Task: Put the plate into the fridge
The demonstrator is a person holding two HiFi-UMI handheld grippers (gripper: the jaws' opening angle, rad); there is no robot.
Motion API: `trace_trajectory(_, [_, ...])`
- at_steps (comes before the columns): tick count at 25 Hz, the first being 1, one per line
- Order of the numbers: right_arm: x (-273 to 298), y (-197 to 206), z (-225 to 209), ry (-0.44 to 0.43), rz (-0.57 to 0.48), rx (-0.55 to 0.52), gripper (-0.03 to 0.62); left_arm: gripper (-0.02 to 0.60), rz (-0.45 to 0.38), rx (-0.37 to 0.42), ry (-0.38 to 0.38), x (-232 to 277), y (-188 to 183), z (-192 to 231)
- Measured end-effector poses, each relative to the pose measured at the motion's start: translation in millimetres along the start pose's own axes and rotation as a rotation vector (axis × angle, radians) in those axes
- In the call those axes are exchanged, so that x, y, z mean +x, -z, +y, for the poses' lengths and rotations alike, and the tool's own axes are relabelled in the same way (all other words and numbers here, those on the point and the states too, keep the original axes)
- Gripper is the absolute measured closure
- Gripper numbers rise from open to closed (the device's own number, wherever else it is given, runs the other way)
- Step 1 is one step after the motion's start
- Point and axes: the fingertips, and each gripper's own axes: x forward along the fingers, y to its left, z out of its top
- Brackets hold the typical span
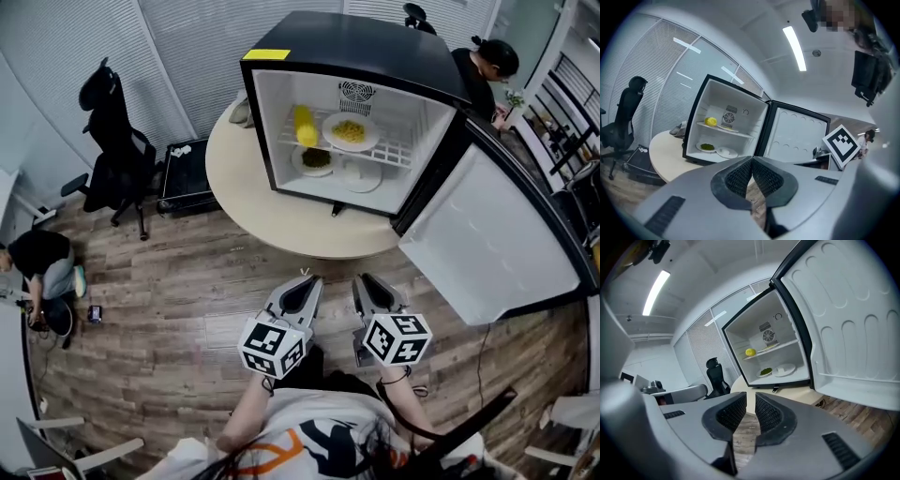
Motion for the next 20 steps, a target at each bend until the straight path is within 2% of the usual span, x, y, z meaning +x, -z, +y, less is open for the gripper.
trace_trajectory(12, [-63,34,10,-0.077,0.013,-0.010,0.554,0.569,0.005,0.007,-0.046,-43,30,-61])
trace_trajectory(20, [-95,48,20,-0.104,0.015,-0.055,0.556,0.569,0.005,0.032,-0.032,-61,41,-98])
